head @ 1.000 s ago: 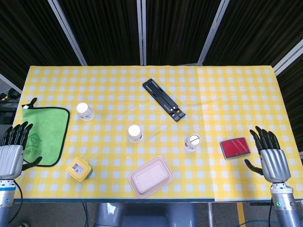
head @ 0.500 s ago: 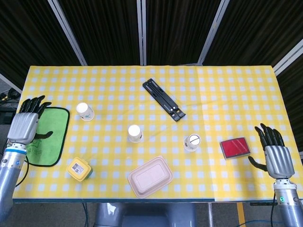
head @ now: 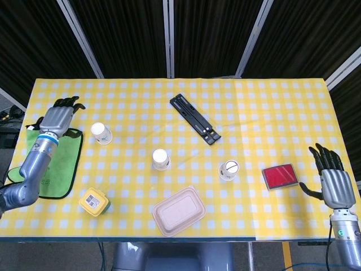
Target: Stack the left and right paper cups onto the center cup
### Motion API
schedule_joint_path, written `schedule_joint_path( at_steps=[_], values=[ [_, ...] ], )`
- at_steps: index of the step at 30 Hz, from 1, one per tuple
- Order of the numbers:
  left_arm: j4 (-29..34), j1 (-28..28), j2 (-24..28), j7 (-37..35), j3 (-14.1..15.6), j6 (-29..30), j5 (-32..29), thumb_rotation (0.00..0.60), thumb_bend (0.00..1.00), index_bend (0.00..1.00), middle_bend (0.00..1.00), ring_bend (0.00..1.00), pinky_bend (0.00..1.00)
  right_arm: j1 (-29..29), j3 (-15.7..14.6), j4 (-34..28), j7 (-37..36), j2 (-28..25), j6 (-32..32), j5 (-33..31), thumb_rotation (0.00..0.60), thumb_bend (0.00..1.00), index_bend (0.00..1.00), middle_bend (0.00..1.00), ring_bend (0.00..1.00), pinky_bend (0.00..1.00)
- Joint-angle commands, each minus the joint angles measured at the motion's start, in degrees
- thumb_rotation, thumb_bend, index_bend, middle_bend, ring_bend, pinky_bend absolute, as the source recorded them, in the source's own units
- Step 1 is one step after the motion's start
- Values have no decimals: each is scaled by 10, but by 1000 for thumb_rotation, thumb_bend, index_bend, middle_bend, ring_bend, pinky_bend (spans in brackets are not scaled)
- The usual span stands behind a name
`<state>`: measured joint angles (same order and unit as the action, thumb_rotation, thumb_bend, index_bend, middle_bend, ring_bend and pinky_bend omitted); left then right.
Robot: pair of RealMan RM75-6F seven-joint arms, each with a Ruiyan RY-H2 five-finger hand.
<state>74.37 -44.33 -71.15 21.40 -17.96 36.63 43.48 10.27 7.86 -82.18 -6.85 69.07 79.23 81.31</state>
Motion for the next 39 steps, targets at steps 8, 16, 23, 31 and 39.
schedule_joint_path(
  at_steps=[8,16,23,31,39],
  values=[
    [-72,-80,-67,53,49,-38,-76,600,277,285,0,0,0,4,4,10,-9,0,-12,-11,600,119,0,0,0,0],
    [-99,-98,-87,67,77,-32,-103,600,277,299,0,0,0,5,4,11,-11,1,-14,-14,600,118,0,0,0,0],
    [-127,-109,-101,72,97,-38,-123,600,277,303,0,0,0,5,2,9,-7,1,-13,-12,600,119,0,0,0,0],
    [-144,-121,-119,69,106,-39,-128,600,293,351,0,0,0,3,2,6,-10,-1,-8,-9,600,118,0,0,0,0],
    [-132,-124,-112,60,107,-26,-122,600,381,413,0,0,0,0,2,5,-15,-3,-1,-7,600,118,0,0,0,0]
  ],
)
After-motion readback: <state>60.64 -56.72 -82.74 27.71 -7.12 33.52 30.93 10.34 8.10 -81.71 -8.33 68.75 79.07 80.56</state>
